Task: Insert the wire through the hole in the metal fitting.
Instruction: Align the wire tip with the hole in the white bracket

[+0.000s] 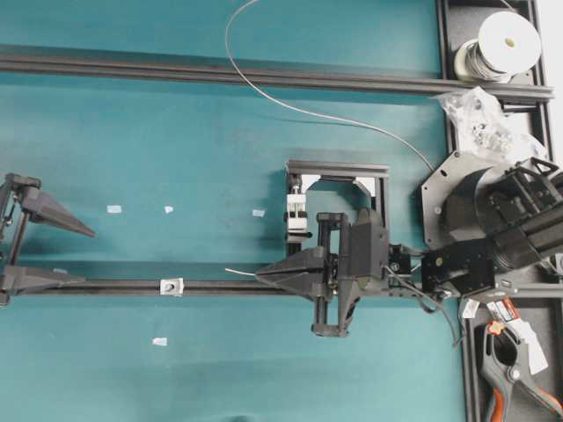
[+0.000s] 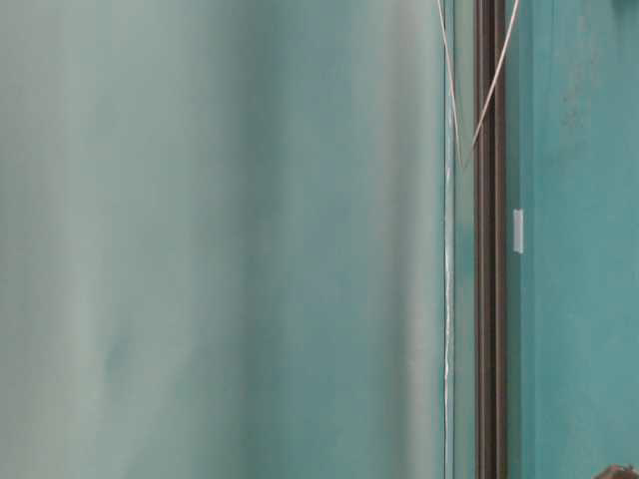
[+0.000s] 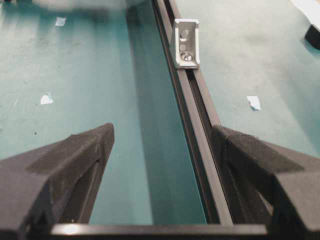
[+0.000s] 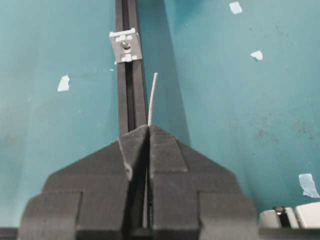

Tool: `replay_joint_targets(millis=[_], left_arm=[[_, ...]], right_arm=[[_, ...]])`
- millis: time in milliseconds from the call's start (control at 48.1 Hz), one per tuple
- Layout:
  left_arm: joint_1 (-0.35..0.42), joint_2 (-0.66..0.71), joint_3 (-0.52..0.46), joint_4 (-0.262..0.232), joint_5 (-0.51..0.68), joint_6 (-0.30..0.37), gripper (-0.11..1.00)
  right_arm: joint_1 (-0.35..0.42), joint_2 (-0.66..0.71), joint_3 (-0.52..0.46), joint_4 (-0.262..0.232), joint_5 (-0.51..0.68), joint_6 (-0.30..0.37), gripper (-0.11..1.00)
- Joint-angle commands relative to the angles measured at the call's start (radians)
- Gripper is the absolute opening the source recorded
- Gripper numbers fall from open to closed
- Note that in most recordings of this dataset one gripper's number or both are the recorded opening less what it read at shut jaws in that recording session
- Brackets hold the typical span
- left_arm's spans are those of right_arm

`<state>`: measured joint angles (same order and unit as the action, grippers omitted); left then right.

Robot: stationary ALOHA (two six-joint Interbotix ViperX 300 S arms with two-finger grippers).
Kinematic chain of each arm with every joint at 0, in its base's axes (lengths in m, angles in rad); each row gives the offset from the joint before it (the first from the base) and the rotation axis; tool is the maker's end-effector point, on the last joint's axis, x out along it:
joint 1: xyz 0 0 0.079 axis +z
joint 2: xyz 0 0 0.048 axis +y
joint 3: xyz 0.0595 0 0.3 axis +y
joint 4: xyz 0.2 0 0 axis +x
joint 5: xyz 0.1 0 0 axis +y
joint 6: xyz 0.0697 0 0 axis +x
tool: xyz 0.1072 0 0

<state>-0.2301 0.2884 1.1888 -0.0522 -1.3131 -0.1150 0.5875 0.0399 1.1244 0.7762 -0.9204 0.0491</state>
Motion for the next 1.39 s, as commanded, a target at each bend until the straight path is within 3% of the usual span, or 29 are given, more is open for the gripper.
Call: replay_joint_targets(millis=[0,1372], left_arm=[[-0.003,-0.011,-0.006,-0.005,-0.008,-0.002,0.88],[-0.018,0.008,-0.037,-0.005,0.031,-0.002,0.88]], right_arm=[[0.008,0.0,-0.017,0.0,-0.008,0.0,0.0],[0.04,0.063,-0.077,-0.003,0.002,0.005,0.0]])
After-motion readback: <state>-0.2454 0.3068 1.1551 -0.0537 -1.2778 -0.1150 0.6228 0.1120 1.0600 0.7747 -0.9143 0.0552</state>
